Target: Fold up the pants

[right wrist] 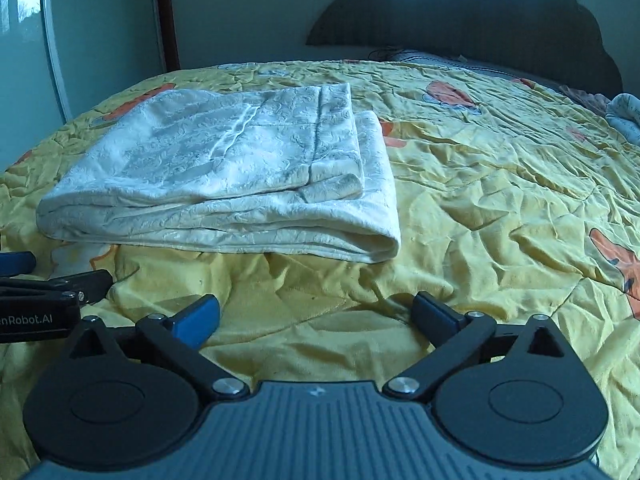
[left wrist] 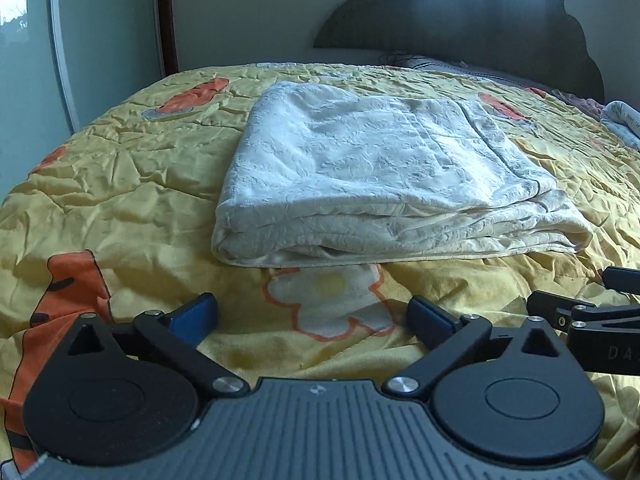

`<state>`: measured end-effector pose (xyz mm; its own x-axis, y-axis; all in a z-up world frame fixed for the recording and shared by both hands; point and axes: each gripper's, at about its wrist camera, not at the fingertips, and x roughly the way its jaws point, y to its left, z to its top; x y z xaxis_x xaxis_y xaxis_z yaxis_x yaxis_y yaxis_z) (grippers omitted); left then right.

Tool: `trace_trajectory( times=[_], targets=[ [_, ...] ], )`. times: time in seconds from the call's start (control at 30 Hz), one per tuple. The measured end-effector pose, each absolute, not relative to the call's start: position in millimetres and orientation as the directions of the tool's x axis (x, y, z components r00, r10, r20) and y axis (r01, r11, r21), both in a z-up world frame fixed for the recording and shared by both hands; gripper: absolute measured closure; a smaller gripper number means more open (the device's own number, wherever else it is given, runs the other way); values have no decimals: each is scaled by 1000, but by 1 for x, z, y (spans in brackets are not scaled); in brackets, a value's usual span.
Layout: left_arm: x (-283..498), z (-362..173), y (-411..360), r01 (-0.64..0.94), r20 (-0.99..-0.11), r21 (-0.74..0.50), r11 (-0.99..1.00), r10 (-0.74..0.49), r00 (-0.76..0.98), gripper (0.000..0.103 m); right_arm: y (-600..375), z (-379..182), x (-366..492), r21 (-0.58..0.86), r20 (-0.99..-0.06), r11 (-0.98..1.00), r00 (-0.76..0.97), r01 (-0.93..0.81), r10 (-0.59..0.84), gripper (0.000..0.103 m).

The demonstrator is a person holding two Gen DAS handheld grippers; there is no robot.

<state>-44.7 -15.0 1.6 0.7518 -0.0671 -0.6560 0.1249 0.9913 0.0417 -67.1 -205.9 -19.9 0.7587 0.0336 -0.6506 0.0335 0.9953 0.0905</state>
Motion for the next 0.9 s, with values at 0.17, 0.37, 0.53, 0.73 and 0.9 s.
trace_trajectory(
  times=[0.17, 0.37, 0.53, 0.73, 0.9],
  targets=[
    [-45, 2, -15, 124, -655, 42, 991, -66, 753, 0, -206, -19, -69, 91, -647, 995, 761, 26, 39, 0],
    [-45, 2, -14, 118, -655, 42, 992, -62, 753, 0, -205, -20, -73, 89, -646, 996, 761, 12, 49, 0],
    [-45, 2, -14, 118, -655, 42, 992, -62, 753, 0, -204, -20, -73, 90, -645, 996, 762, 10, 51, 0],
    [-45, 2, -13, 118, -655, 41, 992, -63, 753, 0, -205, -20, -73, 94, -644, 996, 763, 12, 52, 0],
    [-45, 2, -13, 118, -655, 42, 992, -62, 753, 0, -205, -20, -74, 99, -642, 995, 765, 11, 55, 0]
  ],
)
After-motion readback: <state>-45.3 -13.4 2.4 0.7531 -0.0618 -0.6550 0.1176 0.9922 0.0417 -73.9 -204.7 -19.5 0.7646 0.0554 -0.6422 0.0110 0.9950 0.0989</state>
